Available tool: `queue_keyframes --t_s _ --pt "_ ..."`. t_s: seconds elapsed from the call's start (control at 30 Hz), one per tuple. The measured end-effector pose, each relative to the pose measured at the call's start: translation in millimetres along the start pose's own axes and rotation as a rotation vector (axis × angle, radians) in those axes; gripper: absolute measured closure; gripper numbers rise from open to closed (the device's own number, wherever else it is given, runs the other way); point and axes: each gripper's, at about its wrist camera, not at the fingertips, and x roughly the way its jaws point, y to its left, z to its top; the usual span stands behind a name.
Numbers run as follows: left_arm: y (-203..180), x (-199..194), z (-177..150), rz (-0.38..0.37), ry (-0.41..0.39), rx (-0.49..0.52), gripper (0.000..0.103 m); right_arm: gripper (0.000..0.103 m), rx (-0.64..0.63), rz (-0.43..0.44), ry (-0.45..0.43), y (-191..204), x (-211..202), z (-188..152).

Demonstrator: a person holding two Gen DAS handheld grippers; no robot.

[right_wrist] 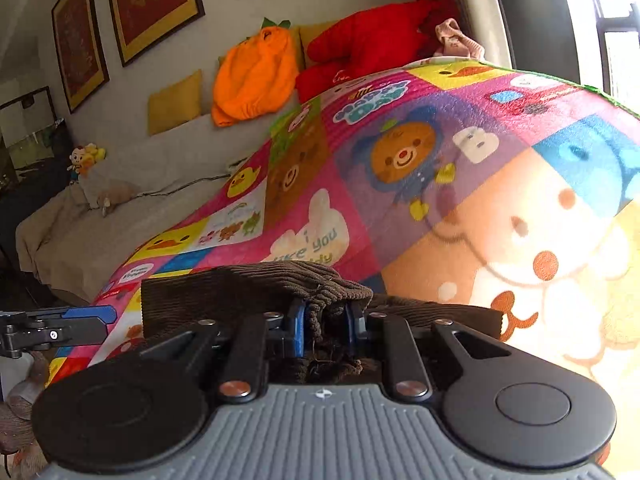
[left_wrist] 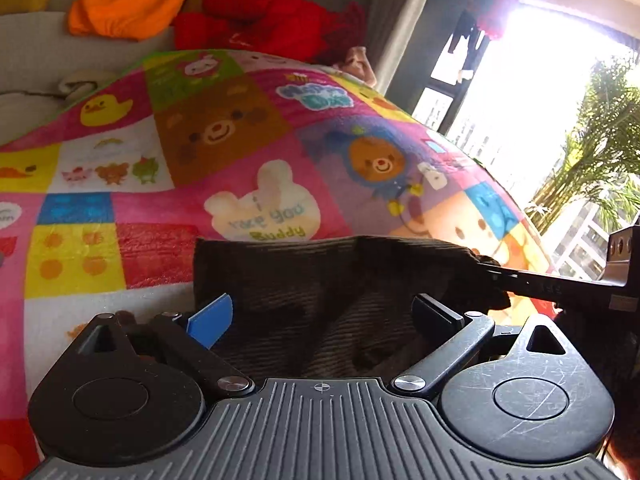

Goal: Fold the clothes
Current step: 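Grasp the other sleeve with the left tool and fold it toward the right tool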

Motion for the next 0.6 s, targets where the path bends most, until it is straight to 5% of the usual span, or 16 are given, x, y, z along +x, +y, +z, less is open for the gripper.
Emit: queue_keyframes --t_s 0.17,0.33,0.47,0.6 --pt "26.4 49.6 1.9 0.108 0.102 -0.069 0.004 0.073 -0.023 -0.120 0.166 -23.7 23.3 -33.0" --pt "43.7 40.2 13.1 0.163 0.117 -0.100 0.004 0.050 -0.066 -0.118 0.130 -31.7 7.5 -37.3" --pt "39.0 11.1 33.3 0.022 0.068 -0.129 0.004 0.050 -0.117 -0.076 0.050 -28.2 -10.4 -15.0" --pt "26.1 20.9 34.9 -0.133 0.106 -0.180 0.004 0.059 -0.056 0.023 0.125 -28.4 13.9 -16.6"
